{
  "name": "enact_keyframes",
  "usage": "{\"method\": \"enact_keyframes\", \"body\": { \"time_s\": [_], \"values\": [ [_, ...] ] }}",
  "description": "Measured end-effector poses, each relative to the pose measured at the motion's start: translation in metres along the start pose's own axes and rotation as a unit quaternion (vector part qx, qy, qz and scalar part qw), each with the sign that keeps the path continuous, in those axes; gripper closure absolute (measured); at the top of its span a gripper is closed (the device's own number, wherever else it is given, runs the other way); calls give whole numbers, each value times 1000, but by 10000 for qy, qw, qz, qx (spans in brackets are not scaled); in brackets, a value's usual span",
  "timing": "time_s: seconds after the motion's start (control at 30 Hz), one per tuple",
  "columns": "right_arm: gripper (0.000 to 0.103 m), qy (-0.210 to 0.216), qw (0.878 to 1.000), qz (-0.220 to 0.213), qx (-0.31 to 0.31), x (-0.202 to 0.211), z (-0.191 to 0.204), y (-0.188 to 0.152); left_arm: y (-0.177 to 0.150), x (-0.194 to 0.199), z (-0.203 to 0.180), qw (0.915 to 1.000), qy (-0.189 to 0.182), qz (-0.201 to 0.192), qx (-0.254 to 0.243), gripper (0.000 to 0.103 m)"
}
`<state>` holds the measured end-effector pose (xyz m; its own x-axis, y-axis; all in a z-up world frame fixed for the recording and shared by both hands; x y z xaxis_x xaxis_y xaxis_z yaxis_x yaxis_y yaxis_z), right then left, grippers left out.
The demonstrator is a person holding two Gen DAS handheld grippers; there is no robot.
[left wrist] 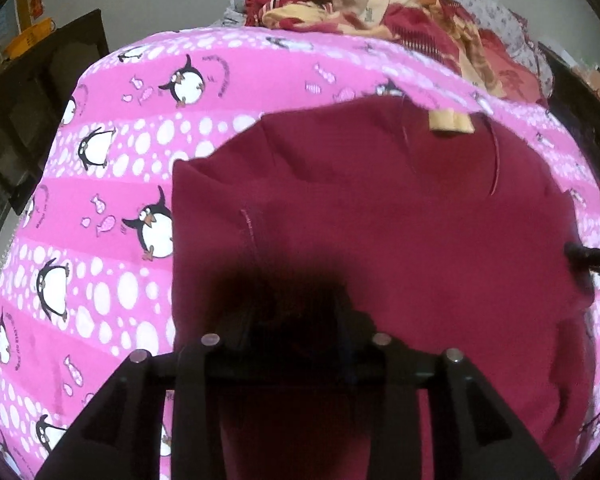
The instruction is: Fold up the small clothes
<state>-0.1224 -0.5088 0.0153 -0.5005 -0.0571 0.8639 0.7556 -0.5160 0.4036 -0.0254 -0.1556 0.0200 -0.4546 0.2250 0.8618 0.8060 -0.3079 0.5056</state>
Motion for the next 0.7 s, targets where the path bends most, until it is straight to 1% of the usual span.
{"method": "enact_keyframes", "body": {
  "time_s": [0.03, 0.07, 0.13, 0.2, 0.27, 0.37, 0.47, 0.53, 0.63, 0.7],
  "values": [
    [89, 6, 10000, -49, -2, 6, 1, -1, -1, -1, 0, 10000, 25, 4, -18, 69],
    [82, -21, 9999, -97, -87, 14, 1, -2, -2, 1, 0, 10000, 28, -17, -22, 69],
    [78, -69, 9998, -157, -77, 28, 4, -5, -2, 3, -1, 10000, 37, -49, -53, 65],
    [77, -107, 9993, -230, 277, 41, 17, -12, -2, 4, -1, 9999, 47, -62, -62, 61],
    [76, -224, 9965, -197, 784, 48, 35, -23, -3, 3, -3, 10000, 47, -65, -53, 58],
    [76, -287, 9933, -39, 1115, 45, 44, -37, -3, 1, -6, 9999, 125, -89, -79, 56],
    [76, -356, 9943, 197, 990, 29, 30, -44, -3, 0, -8, 9998, 155, -99, -85, 55],
    [76, -399, 9943, 274, 947, 22, 22, -46, -4, 0, -7, 9998, 156, -101, -90, 54],
    [76, -480, 9960, 200, 721, 31, 13, -42, -3, 0, -8, 9998, 144, -83, -125, 54],
    [73, -589, 9966, 42, 568, 44, 9, -39, -4, 3, -7, 9998, 115, -58, -119, 53]
  ]
}}
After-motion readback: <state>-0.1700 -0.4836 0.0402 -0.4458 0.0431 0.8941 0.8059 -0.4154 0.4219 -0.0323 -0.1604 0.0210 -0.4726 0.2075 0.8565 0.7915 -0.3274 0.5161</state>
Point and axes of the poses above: each gripper's, at about its wrist camera, not at the fingertips, and x roughly against the way its jaws point, z to its left, y to its top, the point moved 3 cm from there along -x, roughly the way its jaws point
